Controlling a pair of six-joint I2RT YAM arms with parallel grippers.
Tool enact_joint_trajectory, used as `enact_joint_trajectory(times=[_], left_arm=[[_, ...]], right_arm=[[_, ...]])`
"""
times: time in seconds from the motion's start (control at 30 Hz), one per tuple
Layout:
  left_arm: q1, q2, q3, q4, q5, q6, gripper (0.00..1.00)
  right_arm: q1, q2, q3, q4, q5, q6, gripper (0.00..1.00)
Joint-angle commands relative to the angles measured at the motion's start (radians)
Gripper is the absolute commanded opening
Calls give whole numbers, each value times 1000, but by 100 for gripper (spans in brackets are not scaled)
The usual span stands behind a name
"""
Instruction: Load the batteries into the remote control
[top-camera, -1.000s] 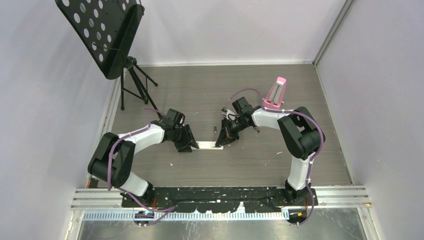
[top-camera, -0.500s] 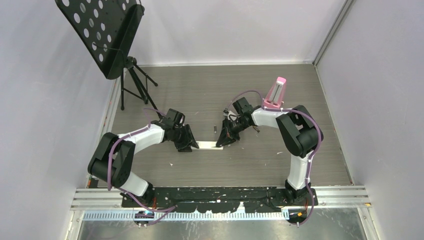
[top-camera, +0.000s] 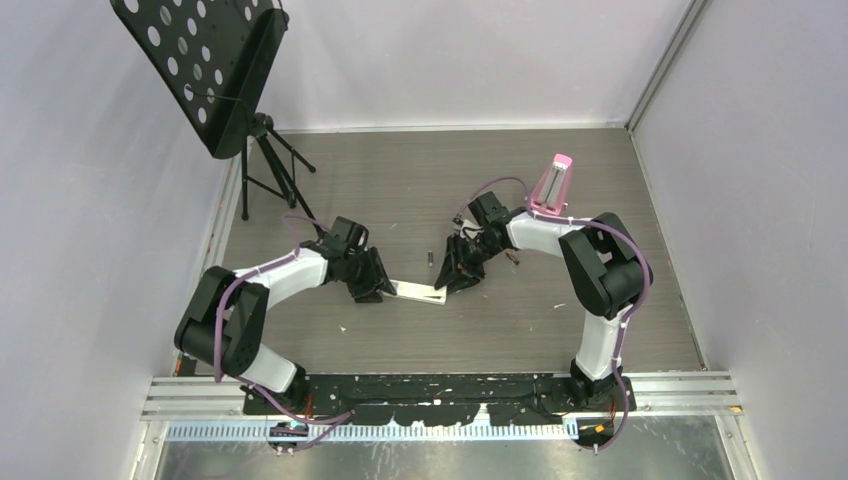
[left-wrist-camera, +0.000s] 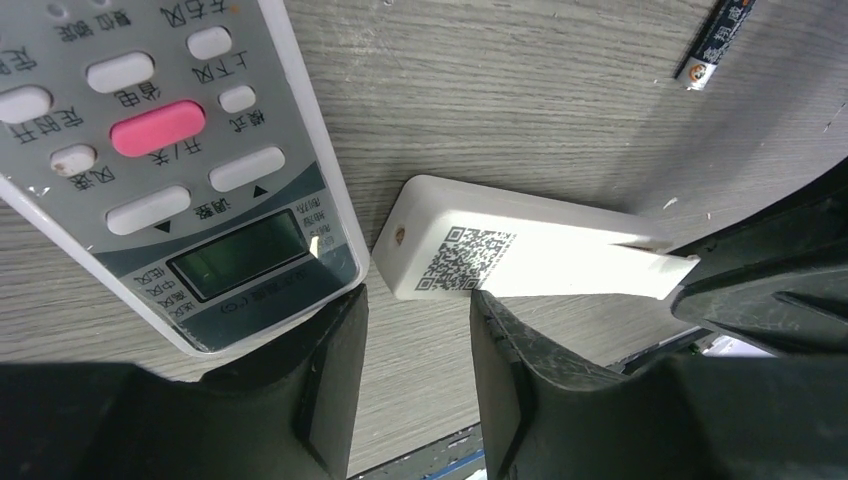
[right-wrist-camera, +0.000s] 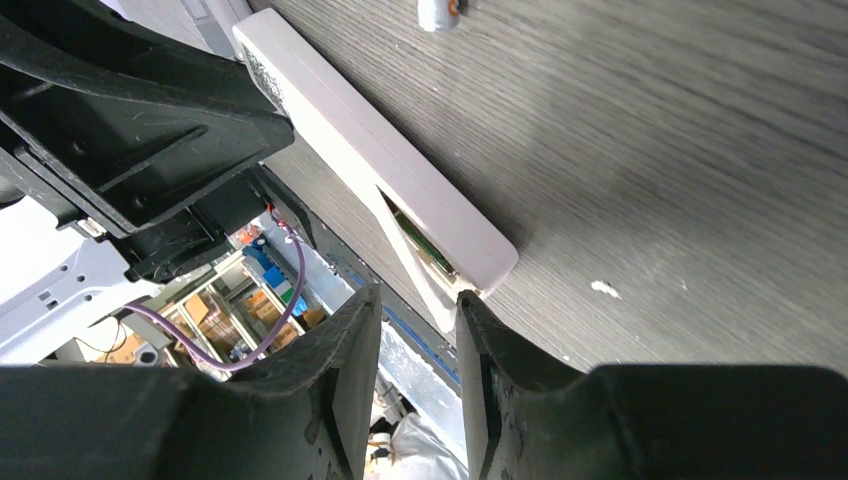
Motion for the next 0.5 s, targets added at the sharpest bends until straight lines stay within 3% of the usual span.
enact_joint_trajectory(times=[0.0,0.27,0.47], left_arm=[[17,-32,18,-7,-49,17,45],[18,-84,33,-74,-77,34,46],[19,-125,14,-19,-49,33,65]], right_arm=[[-17,-69,33,-65,14,-26,39],[-18,-138,-51,-32,56,15,45],[-4,-167,-138,131,134,140,52]])
